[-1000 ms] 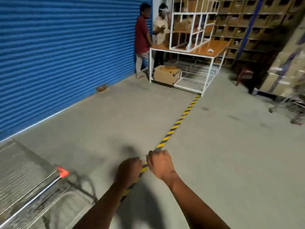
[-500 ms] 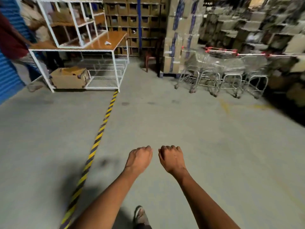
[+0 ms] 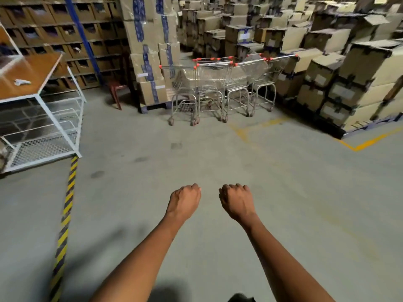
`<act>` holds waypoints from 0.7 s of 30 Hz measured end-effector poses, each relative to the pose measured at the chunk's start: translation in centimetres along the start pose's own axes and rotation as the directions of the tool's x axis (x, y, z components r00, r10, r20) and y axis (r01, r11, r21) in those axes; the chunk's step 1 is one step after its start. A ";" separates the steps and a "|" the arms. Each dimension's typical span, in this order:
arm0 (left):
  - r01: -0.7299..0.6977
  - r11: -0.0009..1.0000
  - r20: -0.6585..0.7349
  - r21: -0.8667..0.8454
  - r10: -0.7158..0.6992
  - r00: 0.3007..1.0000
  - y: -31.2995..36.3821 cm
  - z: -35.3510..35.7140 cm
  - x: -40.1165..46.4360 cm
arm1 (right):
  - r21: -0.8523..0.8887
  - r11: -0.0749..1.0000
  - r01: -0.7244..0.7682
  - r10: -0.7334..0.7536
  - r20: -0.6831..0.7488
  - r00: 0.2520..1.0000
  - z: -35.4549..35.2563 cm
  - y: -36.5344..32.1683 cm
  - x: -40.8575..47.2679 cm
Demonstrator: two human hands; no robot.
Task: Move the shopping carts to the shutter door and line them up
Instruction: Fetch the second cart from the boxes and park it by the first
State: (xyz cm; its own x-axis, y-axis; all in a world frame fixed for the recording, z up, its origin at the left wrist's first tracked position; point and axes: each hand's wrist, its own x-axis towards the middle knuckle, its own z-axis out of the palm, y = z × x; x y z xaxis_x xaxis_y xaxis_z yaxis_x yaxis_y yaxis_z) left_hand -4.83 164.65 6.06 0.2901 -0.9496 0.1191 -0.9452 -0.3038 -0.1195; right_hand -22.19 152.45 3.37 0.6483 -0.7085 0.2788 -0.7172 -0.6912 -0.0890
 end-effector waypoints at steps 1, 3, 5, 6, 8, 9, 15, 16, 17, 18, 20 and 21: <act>-0.037 0.999 0.001 0.026 0.037 0.999 -0.1 0.5 2.5 | -0.002 1.000 -0.021 0.021 0.002 1.000 0.6 1.0 1.9; -0.079 0.997 0.014 0.008 0.079 0.997 -0.2 1.5 7.4 | -0.005 0.999 -0.047 0.047 0.012 0.999 2.1 3.0 5.6; -0.113 0.994 0.003 -0.010 0.113 0.994 -0.2 3.2 12.5 | -0.007 0.998 -0.070 0.070 0.020 0.997 3.9 5.5 9.8; -0.128 0.992 -0.009 -0.015 0.128 0.992 -0.1 4.1 15.1 | -0.006 0.996 -0.086 0.086 0.017 0.996 4.8 6.9 12.0; -0.153 0.988 -0.040 -0.001 0.153 0.987 0.6 5.5 20.6 | -0.011 0.994 -0.105 0.105 -0.005 0.994 6.5 10.3 16.9; -0.176 0.984 -0.102 0.016 0.176 0.979 1.0 6.0 23.8 | -0.014 0.994 -0.109 0.109 -0.019 0.994 7.2 12.2 19.8; -0.126 0.992 -0.168 0.009 0.126 0.978 4.3 6.7 44.9 | -0.033 0.996 -0.078 0.076 -0.054 0.996 9.9 22.7 37.2; -0.130 0.991 -0.186 -0.014 0.125 0.975 4.7 6.4 48.0 | -0.045 0.996 -0.071 0.068 -0.058 0.996 9.9 24.1 39.7; -0.134 0.991 -0.222 -0.023 0.125 0.967 5.1 6.4 50.8 | -0.053 0.997 -0.062 0.059 -0.058 0.997 9.9 25.2 41.7; -0.126 0.991 -0.237 -0.033 0.115 0.965 5.7 6.2 53.9 | -0.054 0.997 -0.059 0.057 -0.049 0.997 10.1 26.7 44.1; -0.097 0.994 -0.199 -0.053 0.085 0.976 6.7 5.3 59.3 | -0.058 0.996 -0.064 0.062 -0.027 0.998 10.6 29.3 48.2; -0.120 0.992 -0.185 -0.038 0.111 0.976 7.1 5.2 61.9 | -0.062 0.996 -0.064 0.063 -0.024 0.998 10.9 30.6 50.2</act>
State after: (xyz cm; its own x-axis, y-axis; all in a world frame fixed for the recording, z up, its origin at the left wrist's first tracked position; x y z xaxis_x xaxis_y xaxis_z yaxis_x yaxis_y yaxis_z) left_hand 7.20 103.35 7.51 0.1507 -0.9464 0.2857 -0.9782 -0.1845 -0.0951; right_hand -8.79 94.14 4.20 0.5957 -0.7470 0.2953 -0.7718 -0.6341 -0.0468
